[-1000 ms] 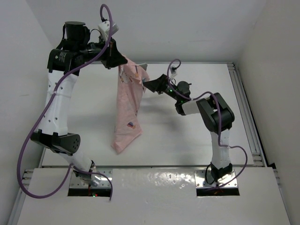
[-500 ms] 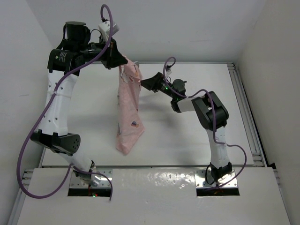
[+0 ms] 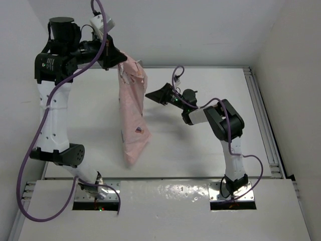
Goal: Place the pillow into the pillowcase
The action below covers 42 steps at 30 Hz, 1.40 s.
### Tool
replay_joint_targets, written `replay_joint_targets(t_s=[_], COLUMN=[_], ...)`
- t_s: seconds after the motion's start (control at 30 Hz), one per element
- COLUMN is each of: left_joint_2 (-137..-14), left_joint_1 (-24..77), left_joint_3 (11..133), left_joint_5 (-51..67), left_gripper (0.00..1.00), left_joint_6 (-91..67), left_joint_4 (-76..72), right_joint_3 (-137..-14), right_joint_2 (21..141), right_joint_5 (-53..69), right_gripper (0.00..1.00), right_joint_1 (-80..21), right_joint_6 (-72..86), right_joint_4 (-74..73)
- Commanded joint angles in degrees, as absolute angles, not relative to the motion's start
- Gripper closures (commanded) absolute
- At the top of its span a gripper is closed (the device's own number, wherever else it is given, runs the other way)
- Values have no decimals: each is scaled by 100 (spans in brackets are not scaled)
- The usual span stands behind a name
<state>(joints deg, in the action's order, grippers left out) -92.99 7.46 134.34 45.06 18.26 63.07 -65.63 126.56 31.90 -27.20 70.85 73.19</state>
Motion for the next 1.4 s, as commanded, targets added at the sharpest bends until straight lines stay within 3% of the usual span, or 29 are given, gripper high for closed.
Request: replay_joint_targets(t_s=[0.0, 0.13, 0.17, 0.2, 0.3, 0.37, 0.4, 0.43, 0.57, 0.67, 1.03, 1.13, 1.37], left_joint_2=[-8745, -8763, -8771, -8763, -8737, -8675, -8605, -8570, -8324, -8218, -7910, -7875, -7875], left_joint_1=[695, 484, 449, 413, 290, 220, 202, 124, 9, -174, -510, -518, -457], left_joint_3=[13896, 13878, 13878, 13878, 13904, 13904, 13896, 13887, 13668, 13571, 13017, 12999, 12990], left_joint_5=[4369, 4183, 4271, 4376, 4999, 5194, 5090, 4924, 4711, 4500, 4667, 4676, 4755], left_gripper=[100, 100, 100, 100, 100, 100, 100, 100, 100, 100, 100, 100, 100], left_joint_6=[1768, 1276, 1170, 925, 538, 309, 55, -243, -474, -755, -897, -809, -782], left_joint_4=[5239, 4782, 4599, 4501, 4167, 3974, 3912, 3868, 3841, 3762, 3682, 3753, 3779], right_joint_3=[-6040, -5494, -5406, -5405, -5440, -5406, -5370, -5309, -4547, -4150, -4315, -4447, -4403], right_joint_2=[11683, 10426, 9954, 9740, 9213, 9062, 8940, 8878, 8570, 8429, 9465, 9755, 9765], right_joint_5=[3112, 2594, 2140, 1866, 814, 144, -599, -920, -1809, -2529, -3516, -3507, -3586], right_gripper=[8, 13, 16, 26, 38, 40, 39, 29, 10, 1, 1, 1, 1], right_joint_1=[-2698, -2716, -2820, -2908, -3277, -3558, -3647, -3734, -4296, -4709, -5957, -6275, -6582], right_joint_6=[6383, 4785, 3937, 3546, 2200, 1516, 1312, 1066, -713, -1788, -5506, -6246, -6328], right_joint_4=[7763, 6104, 5160, 4672, 3553, 3271, 3252, 3295, 4268, 5154, 8513, 8771, 8921])
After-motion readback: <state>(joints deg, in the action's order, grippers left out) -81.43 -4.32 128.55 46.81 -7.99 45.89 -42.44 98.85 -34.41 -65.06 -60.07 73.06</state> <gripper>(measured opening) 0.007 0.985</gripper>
